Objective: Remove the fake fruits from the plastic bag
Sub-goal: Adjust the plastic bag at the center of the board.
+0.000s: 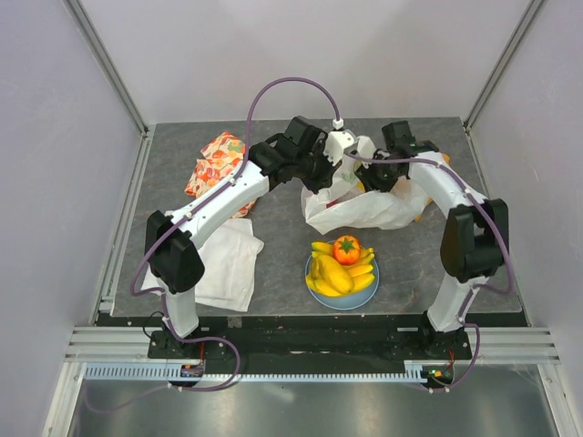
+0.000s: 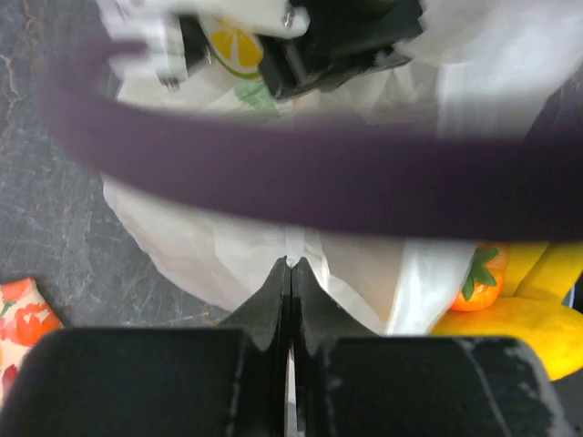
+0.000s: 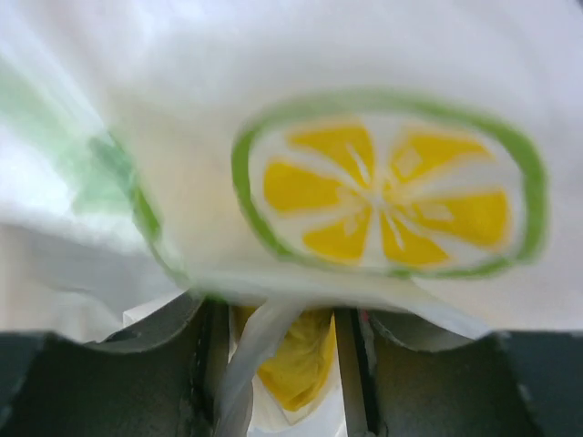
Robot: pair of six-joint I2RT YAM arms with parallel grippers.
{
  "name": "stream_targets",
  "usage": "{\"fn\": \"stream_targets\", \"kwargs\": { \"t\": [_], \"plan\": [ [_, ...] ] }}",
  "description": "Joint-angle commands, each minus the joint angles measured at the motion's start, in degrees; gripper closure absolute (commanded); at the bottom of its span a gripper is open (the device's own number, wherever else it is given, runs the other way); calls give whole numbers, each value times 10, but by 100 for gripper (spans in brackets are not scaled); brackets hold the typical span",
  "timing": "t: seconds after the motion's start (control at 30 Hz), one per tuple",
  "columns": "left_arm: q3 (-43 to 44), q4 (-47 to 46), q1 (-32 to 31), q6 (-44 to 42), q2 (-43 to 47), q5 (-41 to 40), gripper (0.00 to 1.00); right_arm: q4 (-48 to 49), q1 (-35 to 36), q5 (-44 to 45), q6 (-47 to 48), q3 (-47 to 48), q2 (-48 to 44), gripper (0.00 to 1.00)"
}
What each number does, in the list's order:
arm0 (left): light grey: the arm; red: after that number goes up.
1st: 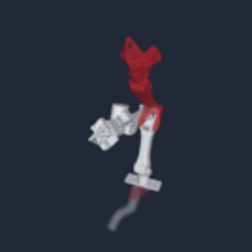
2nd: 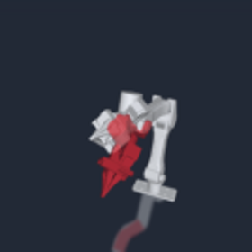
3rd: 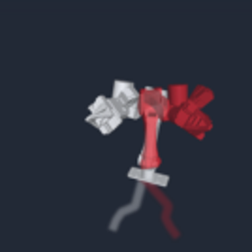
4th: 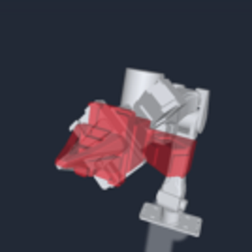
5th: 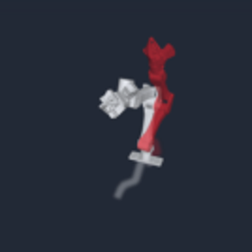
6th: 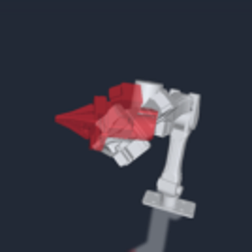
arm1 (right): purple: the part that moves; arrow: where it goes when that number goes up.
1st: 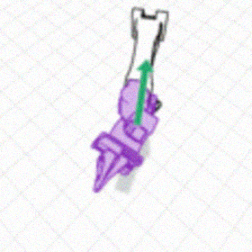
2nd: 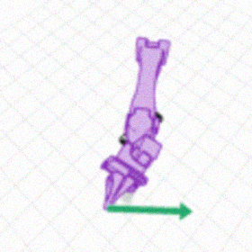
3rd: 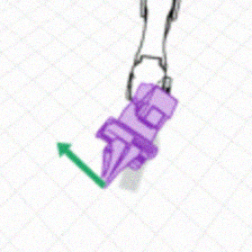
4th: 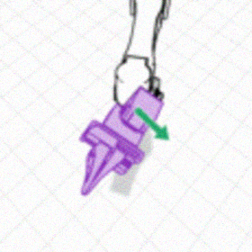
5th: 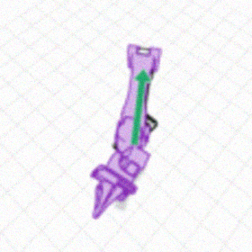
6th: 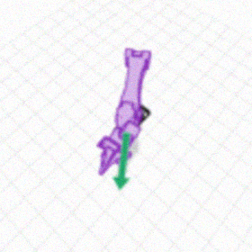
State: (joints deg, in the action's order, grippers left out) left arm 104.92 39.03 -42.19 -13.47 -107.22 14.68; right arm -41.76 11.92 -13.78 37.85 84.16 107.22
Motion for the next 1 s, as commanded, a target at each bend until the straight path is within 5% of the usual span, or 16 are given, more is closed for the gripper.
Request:
{"fn": "stream_targets", "kwargs": {
  "t": [0.0,0.37,0.5,0.53,0.57,0.8,0.93,0.97],
  "plan": [
    [19,-19,-1,-5,1,-33,98,-78,-19,-143,-16,79,-112,59],
    [40,-31,-1,-15,-16,-88,98,-61,-88,-310,-124,66,-104,58],
    [34,-33,0,-16,-9,-100,98,8,-76,-210,-89,-11,-147,62],
    [34,-34,0,-15,-8,-100,98,24,-79,-173,-99,-25,-154,84],
    [30,-36,0,-14,-5,-100,98,59,-80,-149,-109,-42,-162,90],
    [50,-60,5,4,-13,-182,98,114,-81,-56,-92,-130,-211,94],
    [94,-64,27,51,11,-167,56,81,-81,-120,-96,-110,-224,96],
    [105,-65,33,61,21,-149,51,71,-80,-128,-114,-108,-223,99]
  ]
}}
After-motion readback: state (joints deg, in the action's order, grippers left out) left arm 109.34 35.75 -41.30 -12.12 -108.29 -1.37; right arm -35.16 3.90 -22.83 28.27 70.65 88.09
